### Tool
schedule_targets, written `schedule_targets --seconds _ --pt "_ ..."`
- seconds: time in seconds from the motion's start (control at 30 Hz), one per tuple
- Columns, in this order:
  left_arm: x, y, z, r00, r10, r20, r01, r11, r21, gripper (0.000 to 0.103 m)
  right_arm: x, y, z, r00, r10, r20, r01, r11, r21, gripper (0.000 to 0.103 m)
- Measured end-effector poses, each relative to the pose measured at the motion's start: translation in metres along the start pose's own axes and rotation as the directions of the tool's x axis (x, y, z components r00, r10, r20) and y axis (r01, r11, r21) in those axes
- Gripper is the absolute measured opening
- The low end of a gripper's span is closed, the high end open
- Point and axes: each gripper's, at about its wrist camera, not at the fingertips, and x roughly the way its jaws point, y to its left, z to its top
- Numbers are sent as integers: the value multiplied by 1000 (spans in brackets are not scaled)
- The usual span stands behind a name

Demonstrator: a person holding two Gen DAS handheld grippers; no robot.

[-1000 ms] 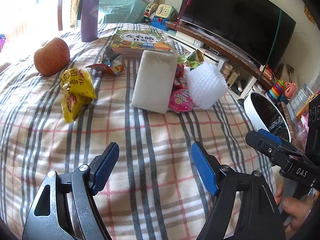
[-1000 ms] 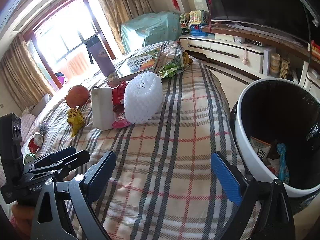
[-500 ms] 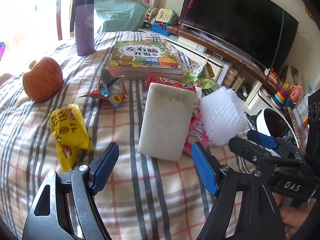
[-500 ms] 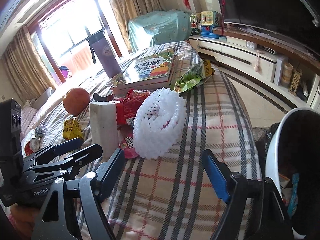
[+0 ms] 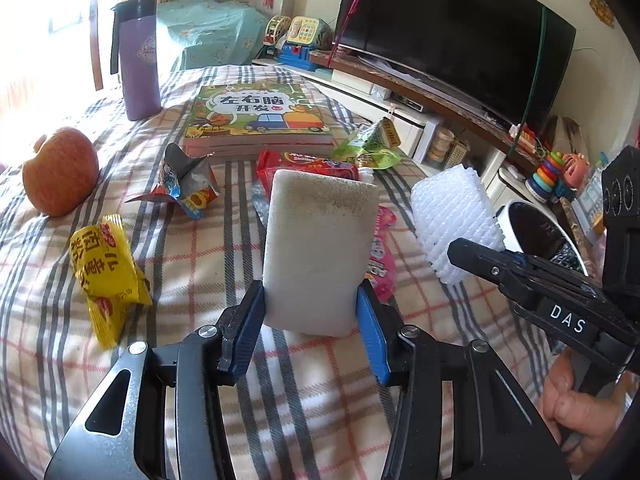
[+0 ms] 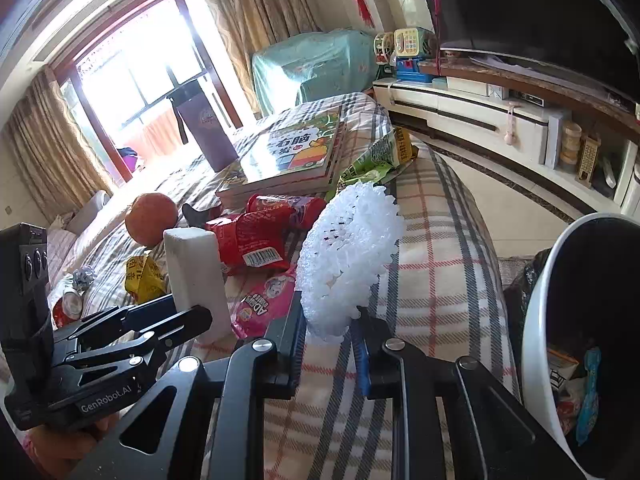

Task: Collect trash
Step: 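Carry the sponge and foam net over the black bin with both tools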

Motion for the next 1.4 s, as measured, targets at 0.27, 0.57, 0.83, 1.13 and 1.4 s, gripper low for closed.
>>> schedule_targets --seconds 0.27,0.57,0.83,1.13,1.4 --pt "-28 -32 -13 999 -44 10 43 998 38 45 -40 -12 -17 999 -16 29 16 1000 14 21" --pt "-36 -76 -30 995 -104 -10 104 990 93 45 -85 -38 -42 996 -65 55 62 997 56 21" --pt "-39 -117 -43 988 -153 -35 157 975 157 45 -121 -60 -56 990 -108 89 100 990 98 21" --pt "-43 -144 -44 982 -182 -41 186 962 200 45 -144 -80 -65 981 -157 112 140 980 142 21" --pt "-41 -162 -41 979 -199 -49 205 951 230 45 -154 -96 -65 974 -188 124 167 972 166 21"
